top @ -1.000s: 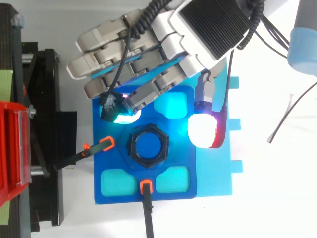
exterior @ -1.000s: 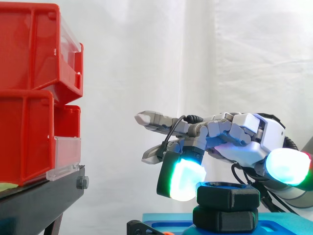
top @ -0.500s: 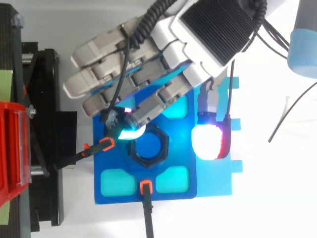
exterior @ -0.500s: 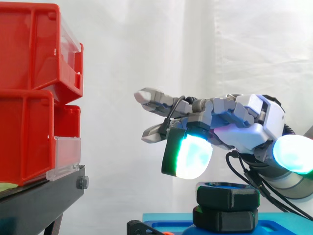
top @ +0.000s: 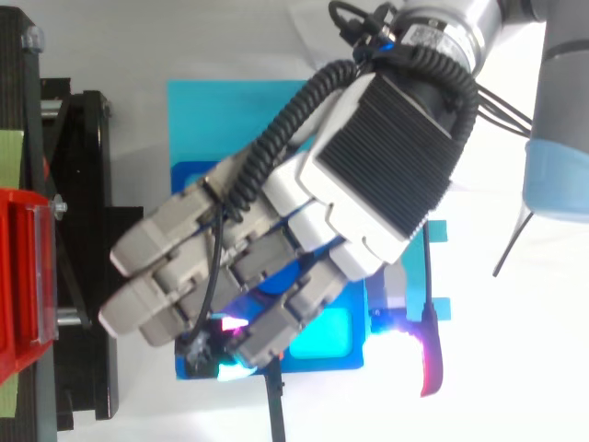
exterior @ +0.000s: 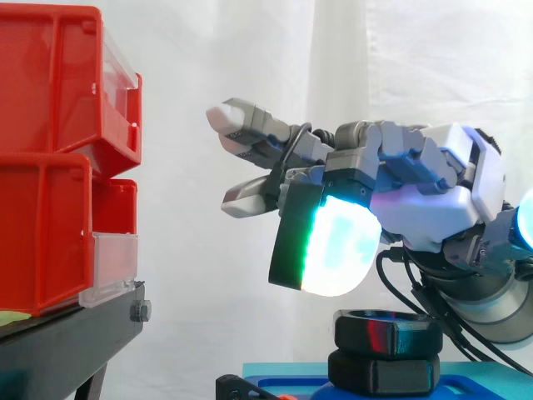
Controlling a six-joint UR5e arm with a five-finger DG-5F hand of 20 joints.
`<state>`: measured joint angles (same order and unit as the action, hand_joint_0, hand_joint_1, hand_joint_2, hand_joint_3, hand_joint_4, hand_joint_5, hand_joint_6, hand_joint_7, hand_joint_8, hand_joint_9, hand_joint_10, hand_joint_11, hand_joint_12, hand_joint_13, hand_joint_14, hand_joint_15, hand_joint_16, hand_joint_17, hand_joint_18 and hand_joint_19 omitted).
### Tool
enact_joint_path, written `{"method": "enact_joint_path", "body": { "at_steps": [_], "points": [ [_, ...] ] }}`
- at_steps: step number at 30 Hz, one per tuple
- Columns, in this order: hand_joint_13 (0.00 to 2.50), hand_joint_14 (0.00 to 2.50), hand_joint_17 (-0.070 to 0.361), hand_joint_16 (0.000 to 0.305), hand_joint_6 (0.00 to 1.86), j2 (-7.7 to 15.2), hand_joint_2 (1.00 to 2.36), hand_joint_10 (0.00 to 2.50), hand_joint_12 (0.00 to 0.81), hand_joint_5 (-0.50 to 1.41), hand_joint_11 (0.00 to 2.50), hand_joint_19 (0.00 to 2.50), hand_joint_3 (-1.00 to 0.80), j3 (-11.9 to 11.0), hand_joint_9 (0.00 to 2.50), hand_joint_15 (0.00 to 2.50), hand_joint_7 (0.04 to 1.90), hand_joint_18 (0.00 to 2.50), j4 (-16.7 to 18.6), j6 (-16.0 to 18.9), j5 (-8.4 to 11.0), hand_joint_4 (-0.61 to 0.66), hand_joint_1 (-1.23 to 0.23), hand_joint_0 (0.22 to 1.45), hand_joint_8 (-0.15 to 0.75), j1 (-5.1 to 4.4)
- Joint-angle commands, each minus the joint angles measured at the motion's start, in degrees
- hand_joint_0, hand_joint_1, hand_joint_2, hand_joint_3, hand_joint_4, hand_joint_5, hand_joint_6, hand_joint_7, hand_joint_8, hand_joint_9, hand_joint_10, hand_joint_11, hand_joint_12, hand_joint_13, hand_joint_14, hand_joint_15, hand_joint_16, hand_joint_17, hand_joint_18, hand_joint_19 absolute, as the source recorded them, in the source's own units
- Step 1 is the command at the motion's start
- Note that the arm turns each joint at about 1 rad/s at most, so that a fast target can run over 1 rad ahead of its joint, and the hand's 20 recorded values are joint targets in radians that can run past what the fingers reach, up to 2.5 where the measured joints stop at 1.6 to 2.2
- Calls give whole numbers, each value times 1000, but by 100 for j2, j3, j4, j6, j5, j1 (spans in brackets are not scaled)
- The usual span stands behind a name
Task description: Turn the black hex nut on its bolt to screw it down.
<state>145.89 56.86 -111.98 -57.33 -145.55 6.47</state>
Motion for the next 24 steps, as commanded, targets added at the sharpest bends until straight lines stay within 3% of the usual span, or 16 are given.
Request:
{"method": "enact_joint_path", "body": {
  "at_steps": [1, 6, 24],
  "points": [
    [71, 0, 141, 63, 501, 1, 1000, 4, 392, -100, 234, 209, -500, 36, 541, 37, 1163, 0, 18, -33, 9, 337, -111, 415, 337, -111],
    [69, 1, 139, 62, 501, 1, 1000, 4, 389, -101, 234, 209, -500, 106, 539, 36, 1168, 0, 36, -42, 80, 334, -113, 421, 334, -164],
    [70, 0, 135, 60, 501, 27, 1000, 4, 381, -102, 233, 208, -500, 124, 533, 37, 1166, 0, 80, -95, 141, 326, -113, 432, 329, -190]
  ]
}}
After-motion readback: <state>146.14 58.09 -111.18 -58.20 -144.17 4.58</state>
